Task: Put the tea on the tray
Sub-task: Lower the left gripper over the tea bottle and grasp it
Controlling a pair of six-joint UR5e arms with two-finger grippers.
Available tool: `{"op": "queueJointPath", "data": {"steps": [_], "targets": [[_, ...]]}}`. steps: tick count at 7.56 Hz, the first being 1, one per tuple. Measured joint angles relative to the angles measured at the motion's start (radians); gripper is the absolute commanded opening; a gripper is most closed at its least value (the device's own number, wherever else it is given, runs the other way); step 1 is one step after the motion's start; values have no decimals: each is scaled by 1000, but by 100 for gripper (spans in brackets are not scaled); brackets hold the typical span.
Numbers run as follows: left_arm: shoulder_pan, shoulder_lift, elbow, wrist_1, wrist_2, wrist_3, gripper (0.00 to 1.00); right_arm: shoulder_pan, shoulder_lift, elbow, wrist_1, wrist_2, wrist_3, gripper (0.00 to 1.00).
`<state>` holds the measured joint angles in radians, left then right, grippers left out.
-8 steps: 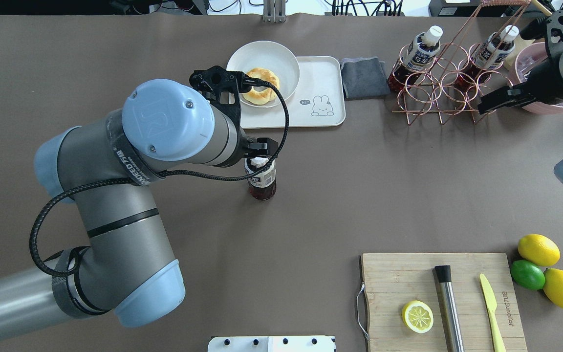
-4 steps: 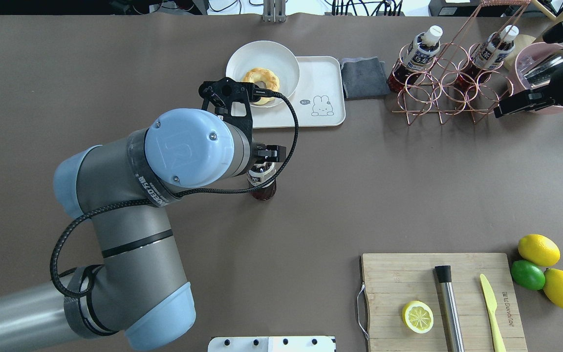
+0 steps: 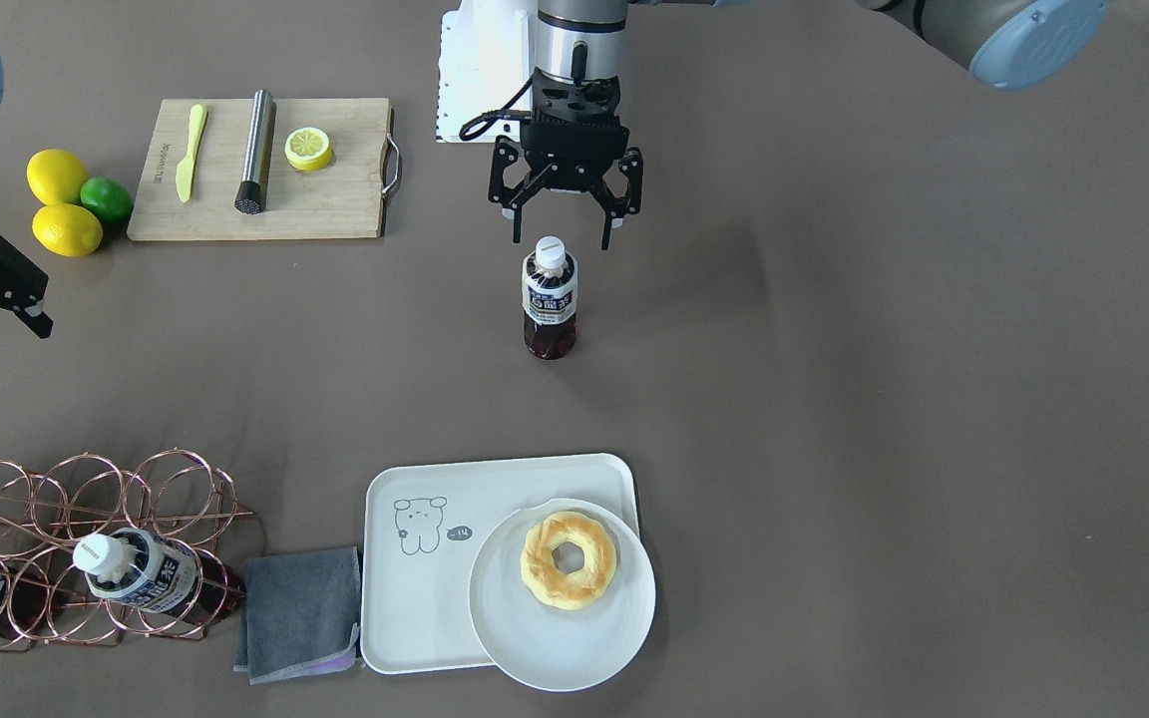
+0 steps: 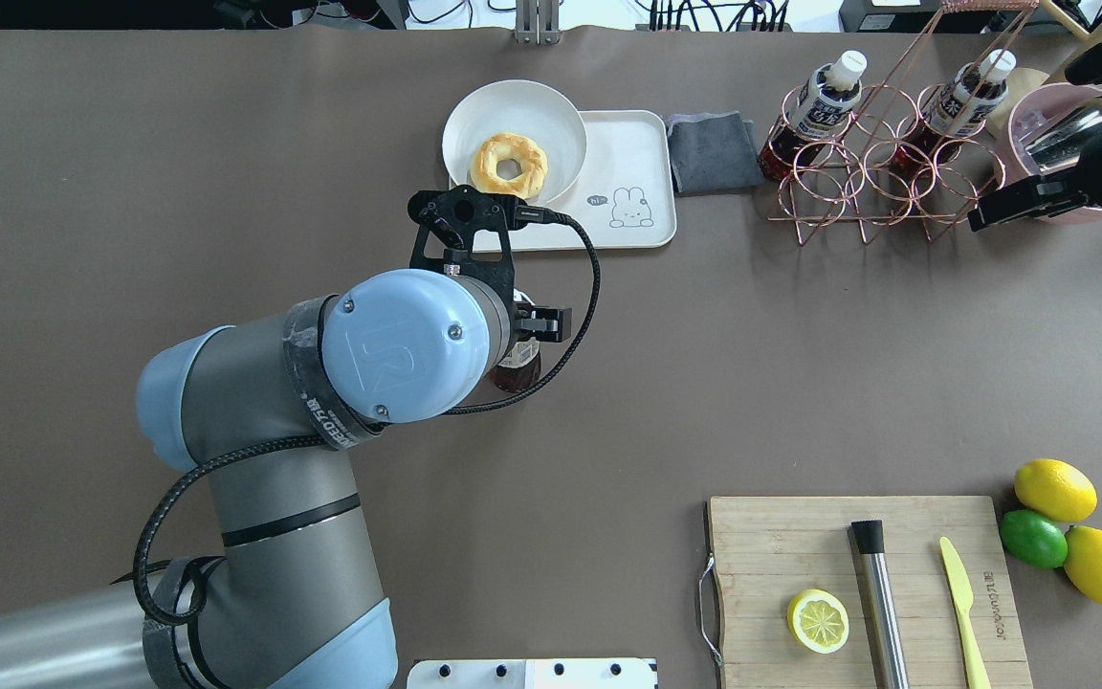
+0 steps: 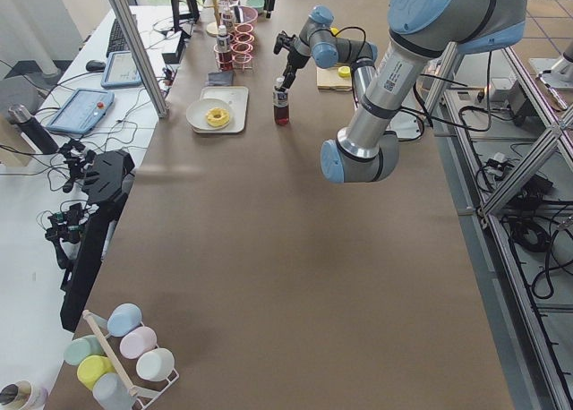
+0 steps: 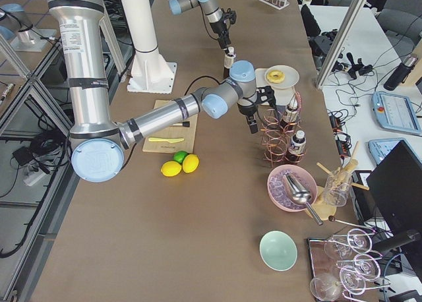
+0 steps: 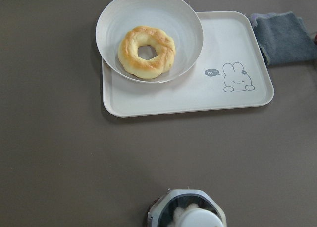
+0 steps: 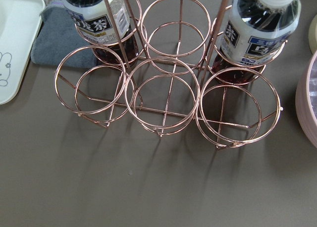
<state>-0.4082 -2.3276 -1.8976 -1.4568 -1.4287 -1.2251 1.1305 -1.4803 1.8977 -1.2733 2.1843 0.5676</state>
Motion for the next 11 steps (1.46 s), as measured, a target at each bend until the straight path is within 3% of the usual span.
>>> {"op": "queueJointPath", "data": {"steps": [3, 7, 11], "targets": [[31, -2, 5, 1, 73, -25, 82, 0, 0, 0, 0, -1, 0, 100], [35, -12, 7, 0, 86, -28, 80, 0, 2, -1, 0, -3, 0, 100], [35, -25, 28, -4, 125, -29, 67, 0, 8, -2, 0, -3, 1, 100]]}}
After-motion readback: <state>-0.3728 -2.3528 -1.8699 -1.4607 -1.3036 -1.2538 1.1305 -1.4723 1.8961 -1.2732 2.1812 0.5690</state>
